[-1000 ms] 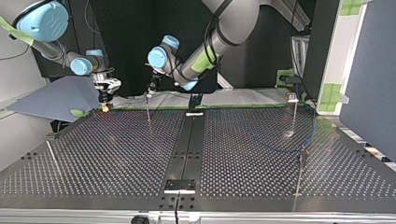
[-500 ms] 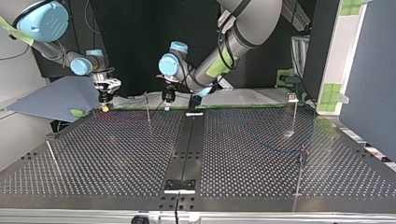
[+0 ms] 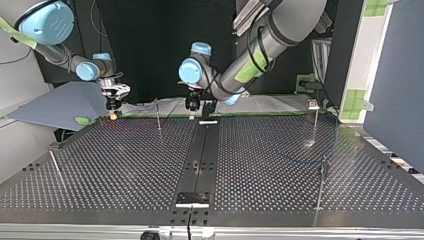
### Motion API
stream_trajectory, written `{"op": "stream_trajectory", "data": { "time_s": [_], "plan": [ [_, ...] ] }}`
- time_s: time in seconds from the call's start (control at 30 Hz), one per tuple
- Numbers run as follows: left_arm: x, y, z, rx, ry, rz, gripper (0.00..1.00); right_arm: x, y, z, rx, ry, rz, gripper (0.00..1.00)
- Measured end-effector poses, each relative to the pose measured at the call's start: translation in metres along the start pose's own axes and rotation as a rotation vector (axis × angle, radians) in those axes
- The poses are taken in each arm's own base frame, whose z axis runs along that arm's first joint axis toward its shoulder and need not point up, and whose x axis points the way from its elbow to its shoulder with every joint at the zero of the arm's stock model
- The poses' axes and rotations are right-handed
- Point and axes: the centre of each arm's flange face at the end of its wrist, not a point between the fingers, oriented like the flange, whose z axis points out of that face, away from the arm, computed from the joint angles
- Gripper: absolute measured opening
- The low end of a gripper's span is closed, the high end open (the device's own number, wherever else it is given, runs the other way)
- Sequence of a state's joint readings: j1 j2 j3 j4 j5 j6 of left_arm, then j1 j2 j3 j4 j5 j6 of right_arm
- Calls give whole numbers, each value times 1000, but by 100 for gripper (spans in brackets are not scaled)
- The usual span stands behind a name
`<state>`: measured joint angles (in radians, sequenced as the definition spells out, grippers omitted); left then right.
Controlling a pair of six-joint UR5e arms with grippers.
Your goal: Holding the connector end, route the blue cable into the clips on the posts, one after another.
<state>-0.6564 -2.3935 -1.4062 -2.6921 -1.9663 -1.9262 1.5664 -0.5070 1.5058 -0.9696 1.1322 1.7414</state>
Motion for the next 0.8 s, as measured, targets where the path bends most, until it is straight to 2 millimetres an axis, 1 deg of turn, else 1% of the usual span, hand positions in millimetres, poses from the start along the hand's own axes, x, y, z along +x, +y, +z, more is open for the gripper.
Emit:
{"op": "stream_trajectory", "data": {
  "time_s": [0.47, 0.8],
  "plan": [
    [-28, 3, -40, 3, 1, 36, 100, -2, -1, 0, 2, -3, 1, 0],
    [-50, 9, -76, 8, -2, 41, 100, -3, -2, 0, 3, -4, 0, 0]
  ]
}}
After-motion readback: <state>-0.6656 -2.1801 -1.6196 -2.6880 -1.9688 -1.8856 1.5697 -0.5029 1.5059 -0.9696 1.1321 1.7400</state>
